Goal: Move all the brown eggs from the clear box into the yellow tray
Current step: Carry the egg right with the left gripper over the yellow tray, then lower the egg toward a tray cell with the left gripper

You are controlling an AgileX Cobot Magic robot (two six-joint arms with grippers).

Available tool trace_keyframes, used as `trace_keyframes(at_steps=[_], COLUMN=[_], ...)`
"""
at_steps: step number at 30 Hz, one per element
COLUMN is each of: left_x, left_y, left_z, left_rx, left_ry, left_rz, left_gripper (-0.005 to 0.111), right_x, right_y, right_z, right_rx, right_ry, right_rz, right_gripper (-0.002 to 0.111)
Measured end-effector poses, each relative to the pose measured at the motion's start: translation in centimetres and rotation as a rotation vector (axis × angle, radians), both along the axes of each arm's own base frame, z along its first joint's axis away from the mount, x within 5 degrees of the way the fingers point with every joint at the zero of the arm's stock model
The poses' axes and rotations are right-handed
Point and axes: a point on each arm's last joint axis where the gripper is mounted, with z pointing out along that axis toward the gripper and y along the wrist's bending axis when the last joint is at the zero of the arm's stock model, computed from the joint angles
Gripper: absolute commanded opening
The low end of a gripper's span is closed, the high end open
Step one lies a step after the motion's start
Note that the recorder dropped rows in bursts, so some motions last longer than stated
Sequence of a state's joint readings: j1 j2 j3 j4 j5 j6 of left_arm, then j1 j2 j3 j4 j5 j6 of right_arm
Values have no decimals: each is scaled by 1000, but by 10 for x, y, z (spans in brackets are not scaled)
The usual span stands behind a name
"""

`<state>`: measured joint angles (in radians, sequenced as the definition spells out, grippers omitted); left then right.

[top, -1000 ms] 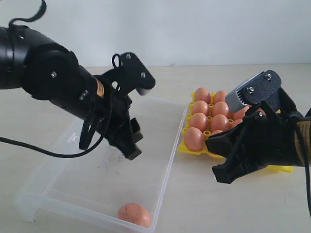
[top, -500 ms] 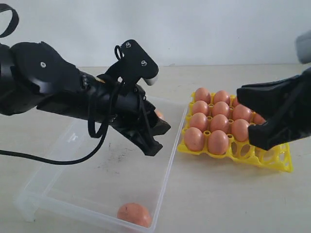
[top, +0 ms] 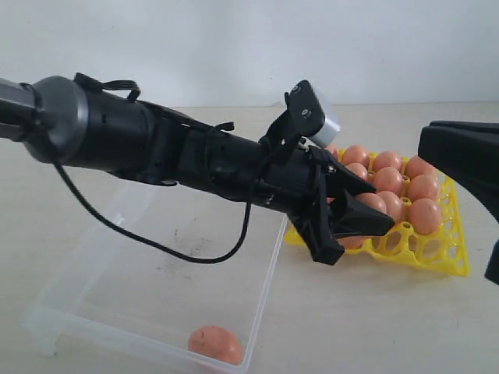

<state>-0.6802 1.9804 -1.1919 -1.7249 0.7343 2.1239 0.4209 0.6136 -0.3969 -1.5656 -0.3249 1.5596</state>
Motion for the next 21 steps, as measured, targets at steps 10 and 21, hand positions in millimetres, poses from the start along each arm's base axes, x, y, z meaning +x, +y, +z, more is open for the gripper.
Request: trace_keyframes(at_steps=[10,21], left_x=[32,53], left_y=[-35,-52], left_z=[-27,-53], left_rx=[-82,-91], left_ry=[21,19], left_rz=[-85,-89], left_gripper=[4,4], right_x=[-3,-6], right_y=[3,6], right_z=[-1,-2], right_rx=[-15,-37], right_ry=[-5,-13], right_rz=[48,97], right_gripper=[0,0])
